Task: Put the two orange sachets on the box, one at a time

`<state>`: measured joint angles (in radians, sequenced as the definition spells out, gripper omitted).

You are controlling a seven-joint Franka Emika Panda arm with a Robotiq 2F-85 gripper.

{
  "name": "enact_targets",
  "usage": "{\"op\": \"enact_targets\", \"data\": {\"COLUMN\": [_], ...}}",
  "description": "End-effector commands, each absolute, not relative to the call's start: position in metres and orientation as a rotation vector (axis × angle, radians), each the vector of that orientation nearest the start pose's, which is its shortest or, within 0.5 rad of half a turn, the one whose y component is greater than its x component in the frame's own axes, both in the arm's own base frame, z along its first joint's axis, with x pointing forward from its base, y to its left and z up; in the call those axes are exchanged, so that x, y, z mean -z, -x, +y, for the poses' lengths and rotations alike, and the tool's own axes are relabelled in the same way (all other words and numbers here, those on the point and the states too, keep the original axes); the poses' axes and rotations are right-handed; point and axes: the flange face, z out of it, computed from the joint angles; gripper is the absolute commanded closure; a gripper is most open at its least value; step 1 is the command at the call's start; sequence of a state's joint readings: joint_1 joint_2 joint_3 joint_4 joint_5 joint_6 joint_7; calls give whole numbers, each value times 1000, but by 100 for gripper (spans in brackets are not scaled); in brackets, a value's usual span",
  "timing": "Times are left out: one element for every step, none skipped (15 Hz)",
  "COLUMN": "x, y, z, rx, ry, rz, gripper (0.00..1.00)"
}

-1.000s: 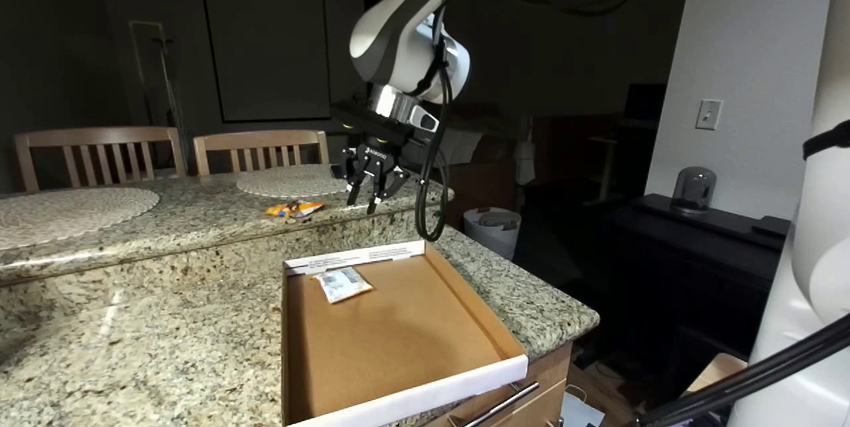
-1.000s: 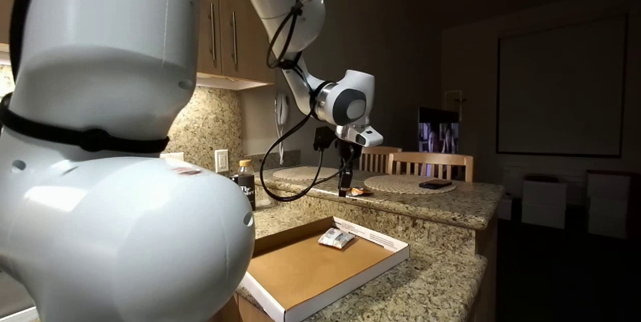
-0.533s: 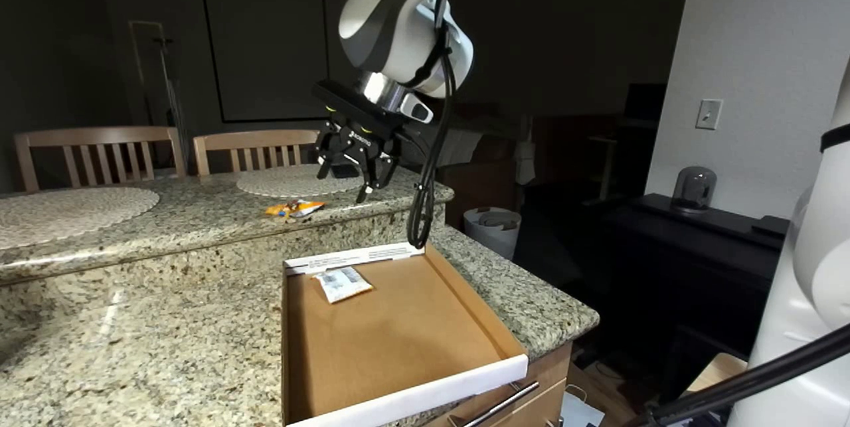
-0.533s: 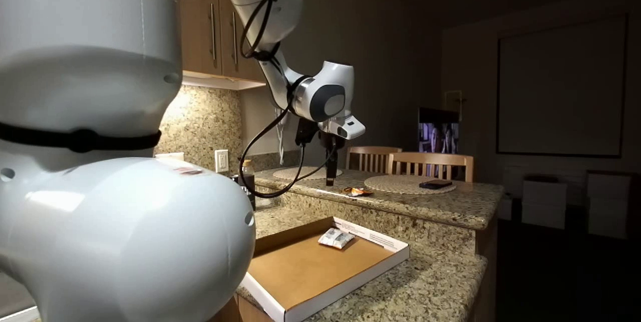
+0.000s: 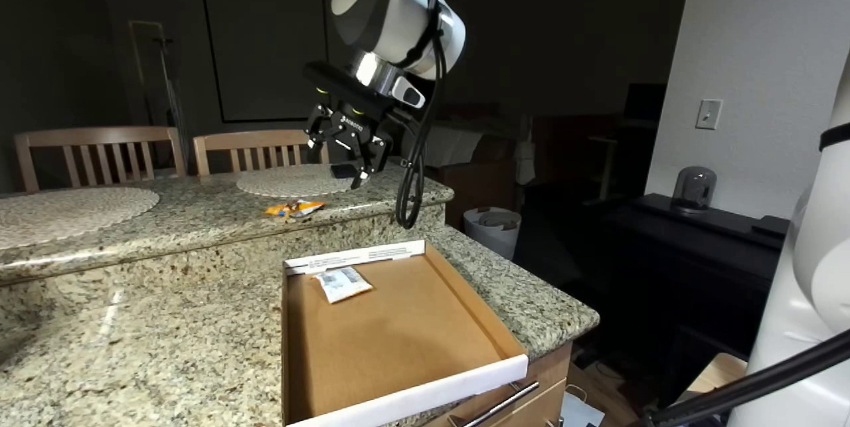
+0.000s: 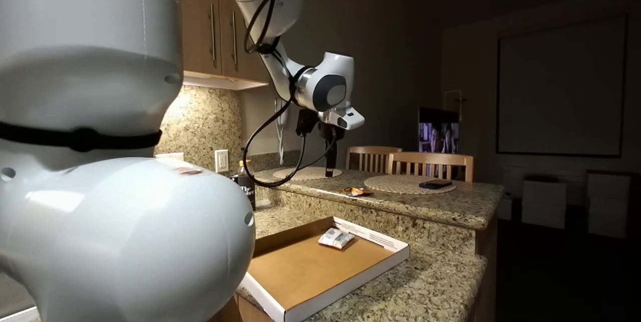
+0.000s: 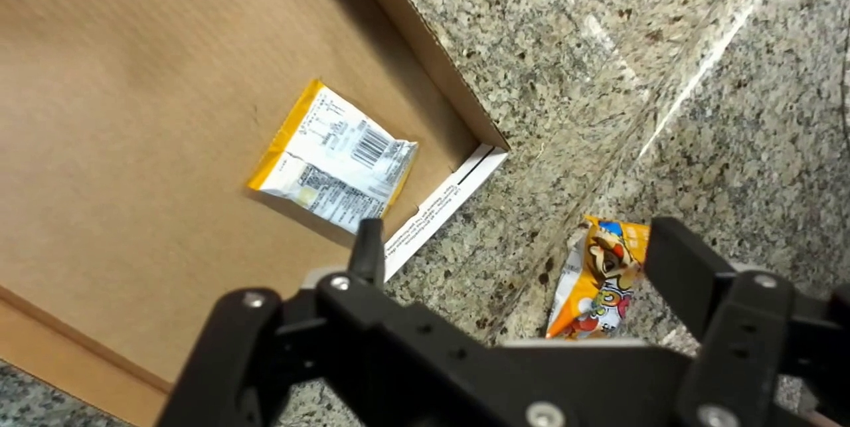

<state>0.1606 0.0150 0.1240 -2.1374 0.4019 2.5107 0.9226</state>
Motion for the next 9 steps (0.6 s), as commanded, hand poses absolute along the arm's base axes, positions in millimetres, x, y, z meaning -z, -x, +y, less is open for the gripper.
{"op": "enact_targets", "data": {"x": [-441,-443,-444,-444,-445,-443,-437,-432,-425], "y": [-569,-578,-588,-600,-609,-619,-630,-639,-648], "z": [157,158,160,162,166,169,172,176,180], "rx": [187,191,206,208,195,185,157,128,92], "ry": [2443,2468,2492,2520,2558,2591,2625,2654,2686], "rz": [1156,1122,1085,1051,1018,988,965,937,909], "gripper": [0,0,0,0,0,0,0,0,0]}}
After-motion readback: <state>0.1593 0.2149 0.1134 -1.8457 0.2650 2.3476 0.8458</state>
